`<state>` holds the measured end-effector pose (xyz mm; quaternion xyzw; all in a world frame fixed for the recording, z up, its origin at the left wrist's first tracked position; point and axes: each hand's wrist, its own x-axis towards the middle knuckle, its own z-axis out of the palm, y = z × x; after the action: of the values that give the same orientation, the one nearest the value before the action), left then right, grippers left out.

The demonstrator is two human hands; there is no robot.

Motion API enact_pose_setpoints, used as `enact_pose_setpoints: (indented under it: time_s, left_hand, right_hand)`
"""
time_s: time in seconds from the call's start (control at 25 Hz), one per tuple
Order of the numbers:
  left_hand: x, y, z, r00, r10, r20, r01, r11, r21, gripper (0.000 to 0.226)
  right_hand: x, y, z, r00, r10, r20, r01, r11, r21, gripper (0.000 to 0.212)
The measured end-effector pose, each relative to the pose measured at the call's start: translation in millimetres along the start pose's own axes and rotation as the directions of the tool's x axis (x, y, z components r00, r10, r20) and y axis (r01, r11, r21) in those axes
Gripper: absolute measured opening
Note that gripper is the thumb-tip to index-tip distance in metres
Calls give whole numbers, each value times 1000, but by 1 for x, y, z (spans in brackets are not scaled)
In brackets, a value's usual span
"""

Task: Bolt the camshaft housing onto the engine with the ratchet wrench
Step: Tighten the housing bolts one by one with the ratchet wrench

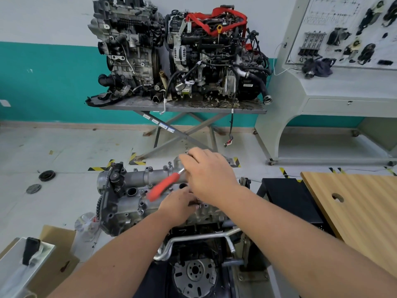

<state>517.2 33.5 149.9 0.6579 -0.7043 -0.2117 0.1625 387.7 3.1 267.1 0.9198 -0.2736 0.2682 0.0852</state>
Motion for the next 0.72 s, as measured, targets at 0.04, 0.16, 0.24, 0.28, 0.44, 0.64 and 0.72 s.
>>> enact_pose_setpoints:
  time_s: [0.04, 0.16, 0.24, 0.28, 0.44, 0.64, 0.72]
  left_hand:
    - [1, 0, -1, 1000, -27, 14, 27, 999, 28, 23]
    - [2, -3, -1, 999, -32, 29, 31, 998, 56, 22]
    - [3, -3, 1, 1000, 1, 19, -2, 999, 46, 19]
    - [2, -4, 2, 1000, 11, 12, -12, 999, 39, 19]
    - [2, -5, 0, 1000, -1, 13, 0, 999, 35, 21]
    - [1, -3, -1, 1000, 17, 23, -17, 1000, 22, 21]
    - [1, -3, -2, 999, 38, 31, -39, 999, 37, 20]
  right_hand:
    - [3, -1, -7, 994, 12, 107, -5, 998, -66, 38]
    - [16, 1, -23, 962, 33, 272, 9, 988, -151, 44]
    - [29, 5, -29, 907, 155, 392, -119, 986, -116, 34]
    - [35, 6, -30, 837, 269, 477, -304, 953, -5, 31]
    - [26, -4, -20, 558, 361, 747, -654, -363, 664, 12]
    - [1, -20, 12, 674, 581, 456, -324, -323, 889, 11]
    - [-5, -17, 16, 796, 539, 276, -395, 115, 912, 21]
